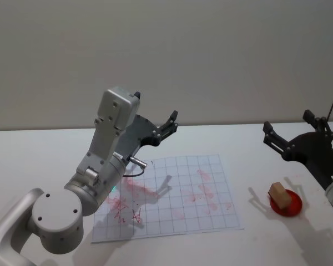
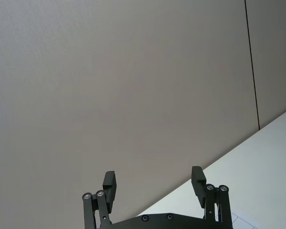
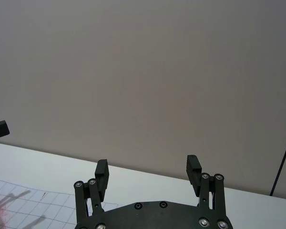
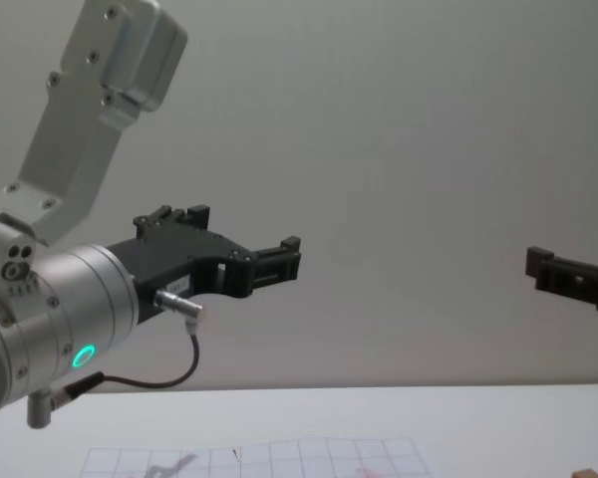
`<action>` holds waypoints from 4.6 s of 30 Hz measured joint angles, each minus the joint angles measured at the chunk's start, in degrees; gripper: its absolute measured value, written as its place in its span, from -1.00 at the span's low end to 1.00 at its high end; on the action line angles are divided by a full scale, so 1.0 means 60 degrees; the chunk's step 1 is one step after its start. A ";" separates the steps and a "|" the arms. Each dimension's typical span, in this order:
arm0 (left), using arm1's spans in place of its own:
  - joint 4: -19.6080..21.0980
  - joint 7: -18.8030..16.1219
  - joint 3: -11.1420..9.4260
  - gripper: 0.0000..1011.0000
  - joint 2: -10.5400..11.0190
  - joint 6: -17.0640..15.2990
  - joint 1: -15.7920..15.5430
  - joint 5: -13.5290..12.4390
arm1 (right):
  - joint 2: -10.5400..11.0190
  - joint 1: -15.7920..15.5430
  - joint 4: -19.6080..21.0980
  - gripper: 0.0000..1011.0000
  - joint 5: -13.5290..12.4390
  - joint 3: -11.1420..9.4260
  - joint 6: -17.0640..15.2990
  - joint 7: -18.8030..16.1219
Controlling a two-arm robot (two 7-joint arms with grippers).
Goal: Use the one hand to pick up the stamp and affix it onto the A4 paper.
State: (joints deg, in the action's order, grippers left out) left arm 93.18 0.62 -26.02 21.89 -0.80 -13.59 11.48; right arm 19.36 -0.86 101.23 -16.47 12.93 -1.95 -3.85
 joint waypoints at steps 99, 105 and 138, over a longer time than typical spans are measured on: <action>0.0000 0.0000 -0.0001 0.98 0.0000 0.0000 0.0000 0.0000 | 0.0535 -0.0116 -0.1067 -0.57 0.0573 0.0100 -0.3403 -0.1576; 0.0000 0.0000 -0.0001 0.98 0.0000 0.0000 0.0000 -0.0001 | 0.0558 -0.0089 -0.1050 -0.57 0.0649 0.0089 -0.3240 -0.1622; 0.0000 0.0001 0.0000 0.98 0.0000 0.0000 0.0000 0.0000 | -0.0699 0.1931 -0.2719 -0.56 0.1575 0.0822 -0.1617 -0.4348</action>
State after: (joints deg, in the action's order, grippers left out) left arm 93.18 0.63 -26.02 21.89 -0.80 -13.59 11.48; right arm 15.17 10.73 84.91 -7.01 17.87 -11.65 -29.94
